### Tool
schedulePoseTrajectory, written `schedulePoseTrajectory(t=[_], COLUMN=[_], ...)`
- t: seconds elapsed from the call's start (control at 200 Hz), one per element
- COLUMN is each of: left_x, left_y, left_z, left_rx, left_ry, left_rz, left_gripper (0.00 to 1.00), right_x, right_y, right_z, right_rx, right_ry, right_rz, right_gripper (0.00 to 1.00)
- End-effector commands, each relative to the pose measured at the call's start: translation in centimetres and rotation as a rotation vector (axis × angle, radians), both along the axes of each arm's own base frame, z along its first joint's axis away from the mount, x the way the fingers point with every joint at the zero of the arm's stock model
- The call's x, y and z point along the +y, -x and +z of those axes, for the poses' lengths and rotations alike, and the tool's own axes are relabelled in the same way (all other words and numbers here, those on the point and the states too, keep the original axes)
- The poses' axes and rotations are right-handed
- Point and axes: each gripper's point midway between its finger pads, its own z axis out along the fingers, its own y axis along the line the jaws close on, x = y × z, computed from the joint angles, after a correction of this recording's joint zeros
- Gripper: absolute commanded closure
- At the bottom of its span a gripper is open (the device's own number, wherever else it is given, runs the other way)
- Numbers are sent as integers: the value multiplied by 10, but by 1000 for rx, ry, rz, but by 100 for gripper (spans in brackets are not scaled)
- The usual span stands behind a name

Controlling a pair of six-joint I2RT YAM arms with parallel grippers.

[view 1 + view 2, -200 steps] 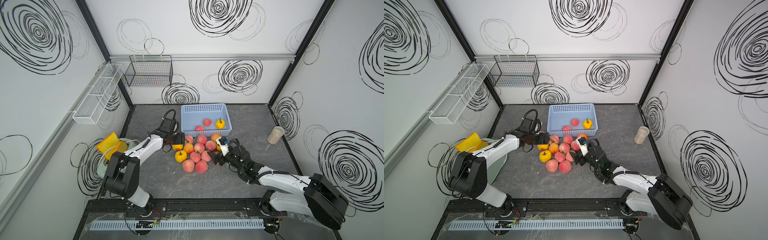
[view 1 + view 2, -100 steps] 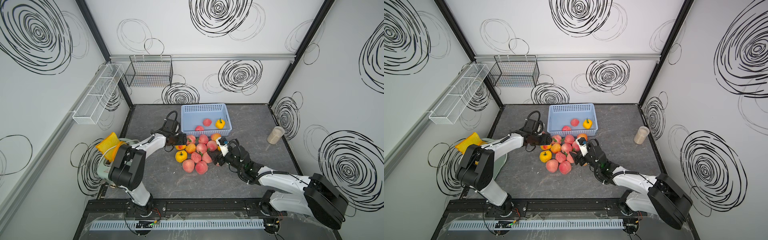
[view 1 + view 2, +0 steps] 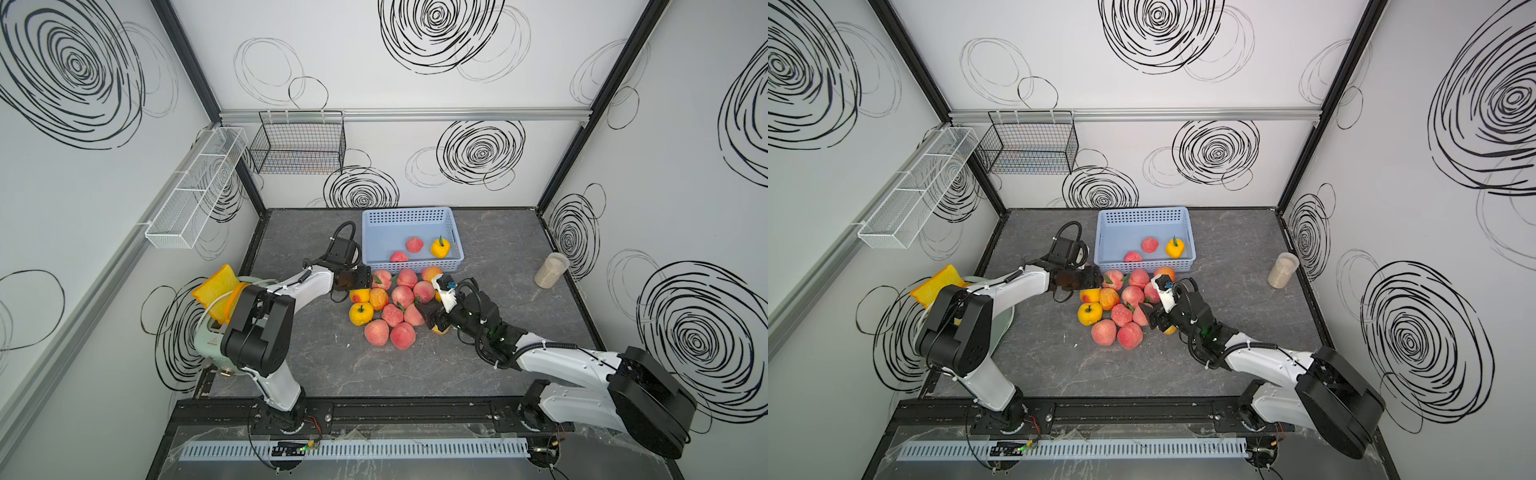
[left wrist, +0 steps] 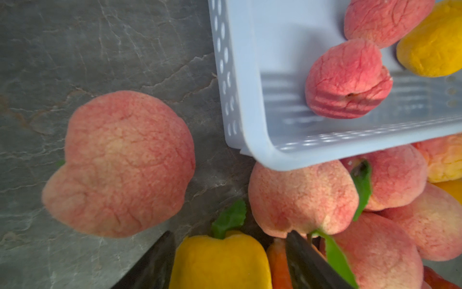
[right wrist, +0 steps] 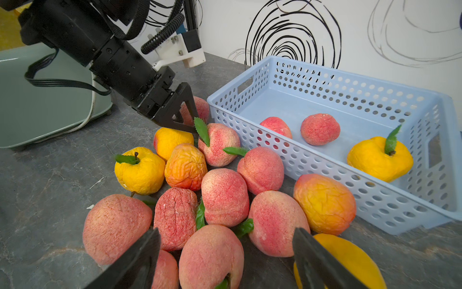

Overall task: Put the peaches into the basket
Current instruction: Pick up the peach from the center of the board.

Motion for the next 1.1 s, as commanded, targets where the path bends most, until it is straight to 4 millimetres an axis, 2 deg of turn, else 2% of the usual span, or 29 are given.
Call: schedulePoseTrajectory(t=[0.0,0.175,0.35,0.6,0.915,1.096], left_x=[13,22,22,21,18,23], left_y=[-3,3,9,19,17,21], left_z=[9,12,14,-3,-10,-7], left_rx=[-24,-20,-20,19,24,22], left_ry=[-41,-84,-77,-89,-88,-109], left_rz=[32,37,30,20,22,19], left_gripper=[15,14,14,16,23,15], right_x=[3,4,5,4,4,5], right_y=[-1,-1,-2,-2,-3,-4], right_z=[16,15,14,14,13,11], right_rx=[-49,-49,-44,-47,-43,-38], right_ry=[-23,-22,-20,-19,-16,-11], right_rz=[2,4,4,-3,-5,-7], right_gripper=[14,14,14,14,13,12])
